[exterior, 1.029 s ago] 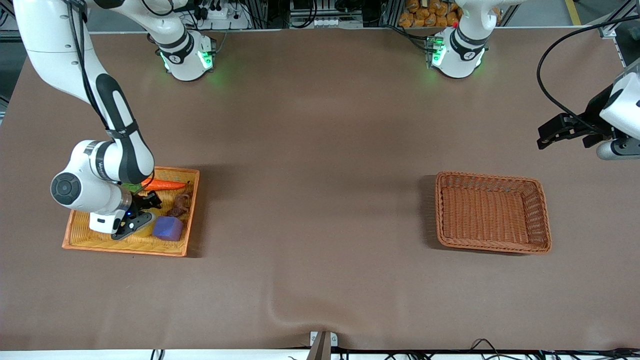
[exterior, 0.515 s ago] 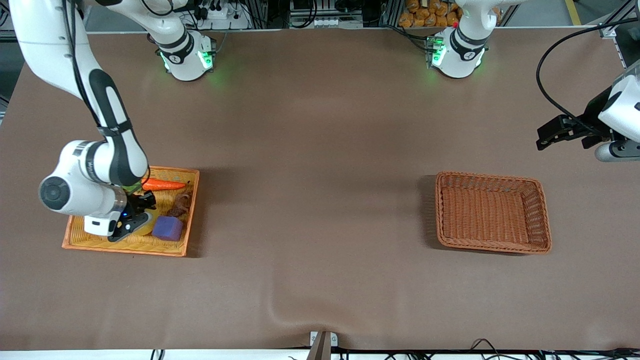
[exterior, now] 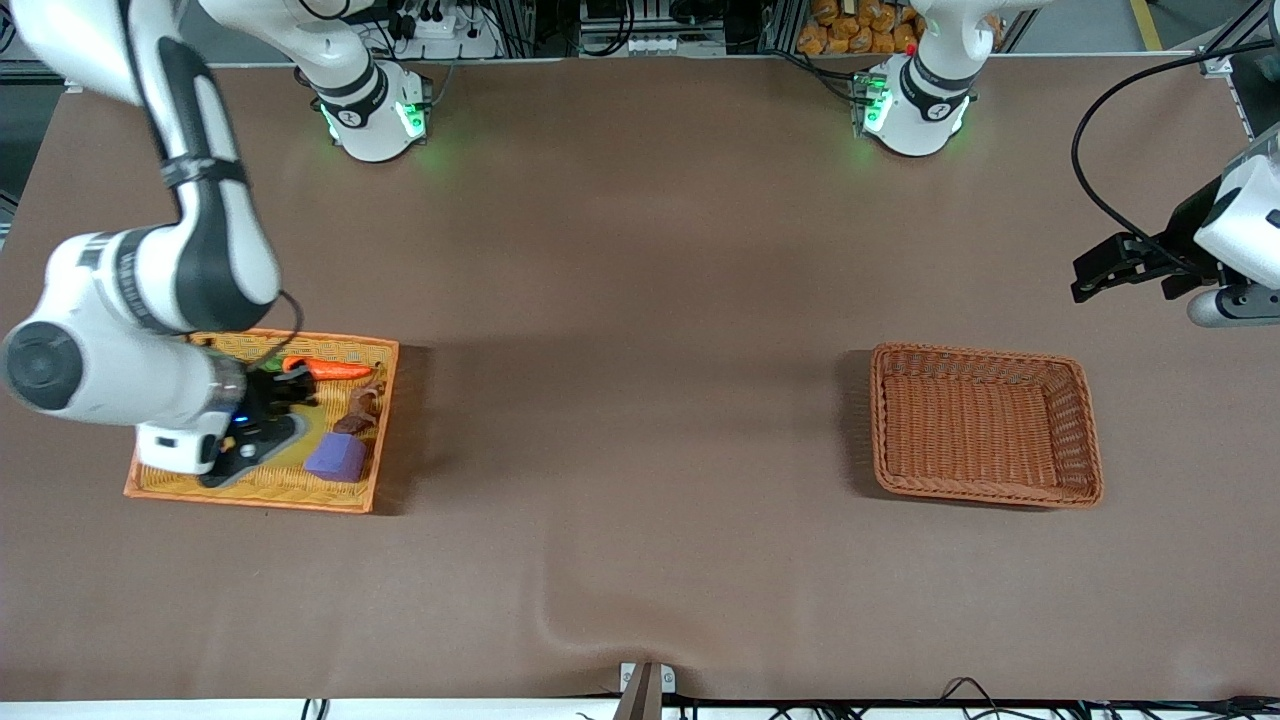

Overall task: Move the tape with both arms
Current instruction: 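Carry the tape roll with the right gripper to the table middle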

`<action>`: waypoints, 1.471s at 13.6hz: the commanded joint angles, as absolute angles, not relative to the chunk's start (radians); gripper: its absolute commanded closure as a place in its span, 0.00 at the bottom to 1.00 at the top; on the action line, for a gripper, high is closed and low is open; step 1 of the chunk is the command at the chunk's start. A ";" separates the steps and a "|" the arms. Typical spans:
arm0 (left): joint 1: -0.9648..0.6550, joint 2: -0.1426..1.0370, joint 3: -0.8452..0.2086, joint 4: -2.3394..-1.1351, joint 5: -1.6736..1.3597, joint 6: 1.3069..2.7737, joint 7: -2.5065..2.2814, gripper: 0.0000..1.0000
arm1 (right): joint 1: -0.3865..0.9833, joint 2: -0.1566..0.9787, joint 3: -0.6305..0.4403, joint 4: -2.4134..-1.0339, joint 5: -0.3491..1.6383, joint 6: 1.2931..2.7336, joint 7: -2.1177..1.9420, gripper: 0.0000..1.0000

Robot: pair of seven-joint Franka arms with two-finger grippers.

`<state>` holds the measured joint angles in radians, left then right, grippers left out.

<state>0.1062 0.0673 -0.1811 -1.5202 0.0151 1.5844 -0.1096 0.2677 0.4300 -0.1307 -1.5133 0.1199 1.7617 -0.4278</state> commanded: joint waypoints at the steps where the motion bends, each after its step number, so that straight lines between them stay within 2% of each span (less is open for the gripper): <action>1: 0.115 0.078 -0.183 -1.506 -0.008 1.575 -0.084 0.00 | 0.432 0.445 -0.140 -1.480 0.135 1.749 -0.130 1.00; 3: 0.115 0.081 -0.183 -1.506 -0.008 1.575 -0.084 0.00 | 0.568 0.486 -0.140 -1.439 0.133 1.784 0.132 1.00; 4: 0.115 0.081 -0.183 -1.506 -0.008 1.577 -0.084 0.00 | 0.637 0.527 -0.140 -1.412 0.140 1.846 0.266 1.00; 7: 0.115 0.087 -0.183 -1.506 -0.008 1.577 -0.084 0.00 | 0.814 0.707 -0.140 -1.346 0.138 2.133 0.625 1.00; 9: 0.115 0.089 -0.183 -1.506 -0.008 1.577 -0.084 0.00 | 0.885 0.817 -0.134 -1.309 0.141 2.341 0.716 1.00; 10: 0.115 0.089 -0.183 -1.506 -0.008 1.577 -0.086 0.00 | 0.900 0.868 -0.115 -1.267 0.150 2.399 0.721 1.00; 13: 0.114 0.097 -0.183 -1.506 -0.008 1.578 -0.086 0.00 | 0.900 0.927 -0.094 -1.206 0.169 2.404 0.719 1.00; 14: 0.114 0.098 -0.183 -1.509 -0.008 1.578 -0.087 0.00 | 0.899 0.923 -0.094 -1.207 0.173 2.402 0.719 0.80; 15: 0.114 0.100 -0.183 -1.514 -0.009 1.578 -0.087 0.00 | 0.897 0.913 -0.094 -1.207 0.178 2.386 0.721 0.26; 16: 0.110 0.110 -0.183 -1.514 -0.009 1.578 -0.087 0.00 | 0.896 0.890 -0.094 -1.207 0.179 2.338 0.719 0.12; 17: 0.109 0.112 -0.183 -1.516 -0.009 1.578 -0.101 0.00 | 0.885 0.871 -0.094 -1.207 0.173 2.285 0.703 0.04; 20: 0.095 0.144 -0.195 -1.517 -0.011 1.604 -0.103 0.00 | 0.815 0.743 -0.103 -1.227 0.169 2.084 0.545 0.00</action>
<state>0.1027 0.1233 -0.1870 -1.5225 0.0146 1.5885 -0.1097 0.8783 0.8472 -0.1131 -1.1886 0.1610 2.1917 0.6415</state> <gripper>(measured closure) 0.000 0.300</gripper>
